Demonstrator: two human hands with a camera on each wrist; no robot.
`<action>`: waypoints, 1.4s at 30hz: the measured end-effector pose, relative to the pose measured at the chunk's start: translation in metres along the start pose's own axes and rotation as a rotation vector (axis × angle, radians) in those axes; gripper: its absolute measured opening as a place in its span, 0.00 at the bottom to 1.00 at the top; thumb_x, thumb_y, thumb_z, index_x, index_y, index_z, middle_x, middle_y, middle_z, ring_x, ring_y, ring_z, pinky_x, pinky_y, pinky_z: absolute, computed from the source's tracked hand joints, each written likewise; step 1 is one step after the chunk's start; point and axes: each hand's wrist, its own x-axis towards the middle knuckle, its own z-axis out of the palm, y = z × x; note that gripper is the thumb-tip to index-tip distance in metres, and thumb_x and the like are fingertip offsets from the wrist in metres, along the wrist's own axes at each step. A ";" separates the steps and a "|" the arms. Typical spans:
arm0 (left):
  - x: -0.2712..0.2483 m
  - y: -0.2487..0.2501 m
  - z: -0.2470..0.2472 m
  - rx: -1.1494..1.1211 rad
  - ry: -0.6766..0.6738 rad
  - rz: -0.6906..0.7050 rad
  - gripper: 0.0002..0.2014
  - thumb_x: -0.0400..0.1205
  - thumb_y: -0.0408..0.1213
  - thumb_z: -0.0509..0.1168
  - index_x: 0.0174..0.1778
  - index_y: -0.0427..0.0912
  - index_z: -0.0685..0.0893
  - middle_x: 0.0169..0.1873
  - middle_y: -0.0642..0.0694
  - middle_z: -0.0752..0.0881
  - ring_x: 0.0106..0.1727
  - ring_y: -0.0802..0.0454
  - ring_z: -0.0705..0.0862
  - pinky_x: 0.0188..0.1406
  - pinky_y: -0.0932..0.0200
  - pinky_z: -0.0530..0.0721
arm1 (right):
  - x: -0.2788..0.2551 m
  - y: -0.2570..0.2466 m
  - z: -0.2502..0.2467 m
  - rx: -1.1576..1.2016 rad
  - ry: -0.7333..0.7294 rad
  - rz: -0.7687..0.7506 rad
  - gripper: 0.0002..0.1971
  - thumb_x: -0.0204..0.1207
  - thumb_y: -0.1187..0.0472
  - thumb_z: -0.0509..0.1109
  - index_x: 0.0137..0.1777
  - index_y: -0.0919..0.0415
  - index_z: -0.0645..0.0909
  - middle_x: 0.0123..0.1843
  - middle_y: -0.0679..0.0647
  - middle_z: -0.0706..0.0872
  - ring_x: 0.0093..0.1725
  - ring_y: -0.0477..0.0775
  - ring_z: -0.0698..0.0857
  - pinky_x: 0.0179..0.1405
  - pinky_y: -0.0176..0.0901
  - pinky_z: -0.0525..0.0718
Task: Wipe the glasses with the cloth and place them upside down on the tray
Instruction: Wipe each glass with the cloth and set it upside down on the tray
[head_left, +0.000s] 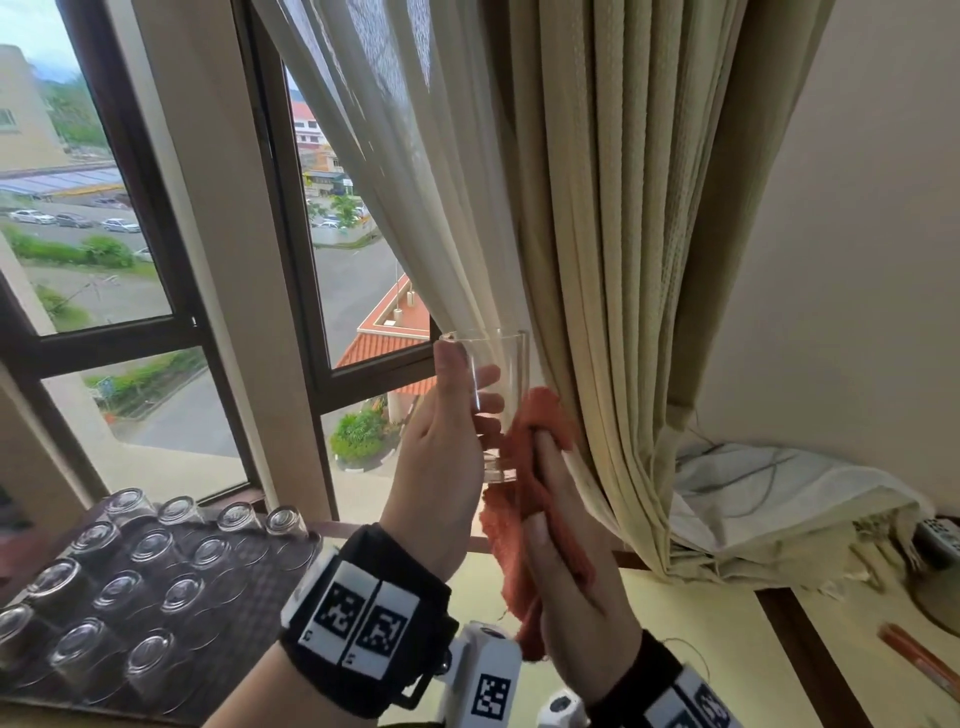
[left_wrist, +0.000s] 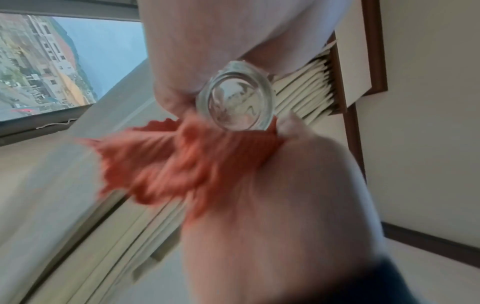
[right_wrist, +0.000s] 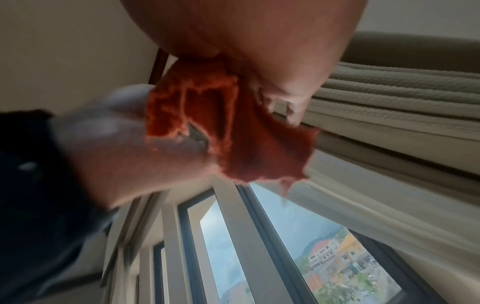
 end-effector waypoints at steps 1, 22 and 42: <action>-0.003 0.000 0.003 0.013 -0.024 -0.008 0.39 0.85 0.76 0.49 0.63 0.48 0.90 0.46 0.44 0.94 0.51 0.46 0.94 0.58 0.37 0.92 | 0.008 -0.001 0.000 0.067 0.042 0.073 0.27 0.91 0.50 0.59 0.88 0.31 0.63 0.82 0.33 0.79 0.82 0.48 0.79 0.77 0.42 0.80; -0.017 0.002 0.021 -0.017 -0.004 -0.012 0.34 0.78 0.66 0.68 0.67 0.40 0.85 0.49 0.46 0.95 0.50 0.53 0.95 0.54 0.55 0.93 | 0.036 0.000 -0.020 0.128 0.143 0.187 0.33 0.88 0.38 0.60 0.91 0.42 0.63 0.85 0.55 0.77 0.81 0.62 0.79 0.82 0.71 0.73; -0.012 -0.006 0.025 -0.020 -0.019 -0.033 0.28 0.89 0.69 0.52 0.61 0.55 0.91 0.56 0.45 0.94 0.60 0.42 0.93 0.66 0.38 0.90 | 0.037 -0.017 -0.016 -0.059 0.079 -0.095 0.28 0.95 0.50 0.52 0.93 0.57 0.58 0.92 0.43 0.65 0.89 0.50 0.69 0.83 0.59 0.77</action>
